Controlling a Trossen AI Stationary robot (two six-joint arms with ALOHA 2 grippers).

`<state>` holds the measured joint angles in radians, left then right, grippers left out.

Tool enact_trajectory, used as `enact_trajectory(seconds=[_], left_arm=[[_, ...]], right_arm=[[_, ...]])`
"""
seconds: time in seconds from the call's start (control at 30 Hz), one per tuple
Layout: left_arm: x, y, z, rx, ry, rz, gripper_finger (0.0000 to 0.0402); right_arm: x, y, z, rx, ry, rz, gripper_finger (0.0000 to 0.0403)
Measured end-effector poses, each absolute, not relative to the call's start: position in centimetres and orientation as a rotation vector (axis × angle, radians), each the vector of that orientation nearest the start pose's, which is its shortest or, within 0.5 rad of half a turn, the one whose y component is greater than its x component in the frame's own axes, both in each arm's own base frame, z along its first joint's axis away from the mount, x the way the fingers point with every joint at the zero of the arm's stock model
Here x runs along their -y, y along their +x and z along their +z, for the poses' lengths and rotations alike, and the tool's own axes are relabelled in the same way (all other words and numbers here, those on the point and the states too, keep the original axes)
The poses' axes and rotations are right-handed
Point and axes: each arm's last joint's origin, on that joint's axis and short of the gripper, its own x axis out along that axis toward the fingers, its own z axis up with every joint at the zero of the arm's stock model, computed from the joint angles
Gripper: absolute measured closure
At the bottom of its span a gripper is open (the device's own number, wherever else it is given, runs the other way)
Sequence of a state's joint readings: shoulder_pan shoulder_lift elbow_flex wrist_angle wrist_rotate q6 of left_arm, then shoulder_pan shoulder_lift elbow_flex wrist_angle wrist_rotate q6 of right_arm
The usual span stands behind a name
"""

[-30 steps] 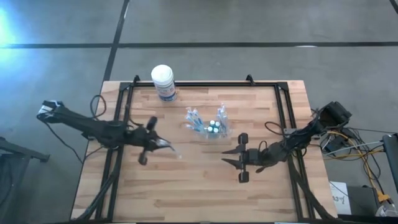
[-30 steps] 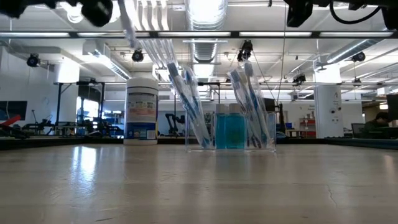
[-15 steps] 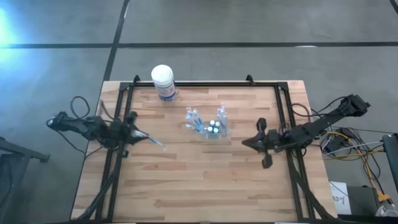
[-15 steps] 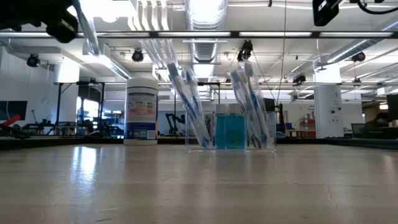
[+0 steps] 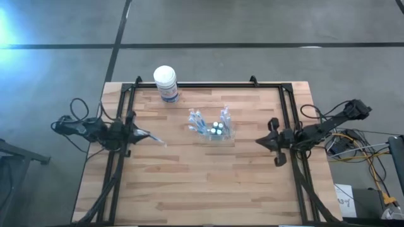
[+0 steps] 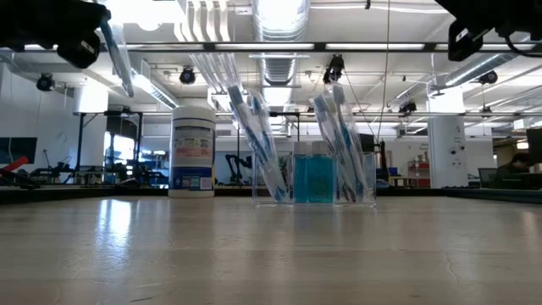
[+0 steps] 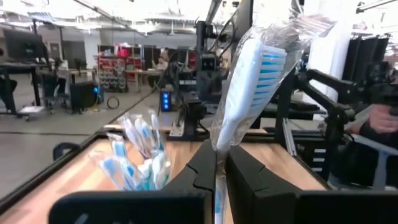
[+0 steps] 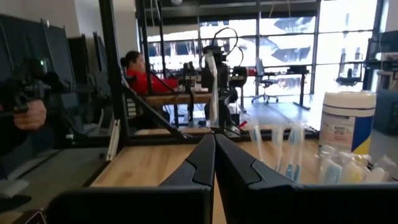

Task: Pick & Place toothbrushing station
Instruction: Put the blue toothbrush into the transparent organizer

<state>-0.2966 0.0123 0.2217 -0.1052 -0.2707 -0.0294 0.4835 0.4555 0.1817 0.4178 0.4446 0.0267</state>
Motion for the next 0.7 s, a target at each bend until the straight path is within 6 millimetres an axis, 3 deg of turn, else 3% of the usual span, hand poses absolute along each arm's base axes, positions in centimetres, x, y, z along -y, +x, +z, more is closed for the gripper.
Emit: enact_trajectory(seconds=[0.27, 0.43, 0.7], left_arm=[[1.7, 8.3, 20.8, 0.043, -0.019, -0.030, 0.0385], [1.8, 8.8, 19.2, 0.026, -0.023, -0.004, 0.0383], [1.9, 9.2, 18.5, 0.123, 0.012, 0.016, 0.0385]], right_arm=[[-4.4, 11.1, 18.9, 0.194, 0.109, 0.037, 0.0394], [-4.4, 11.1, 18.7, 0.178, 0.076, 0.034, 0.0394], [-4.5, 11.2, 18.2, 0.135, 0.031, 0.034, 0.0394]])
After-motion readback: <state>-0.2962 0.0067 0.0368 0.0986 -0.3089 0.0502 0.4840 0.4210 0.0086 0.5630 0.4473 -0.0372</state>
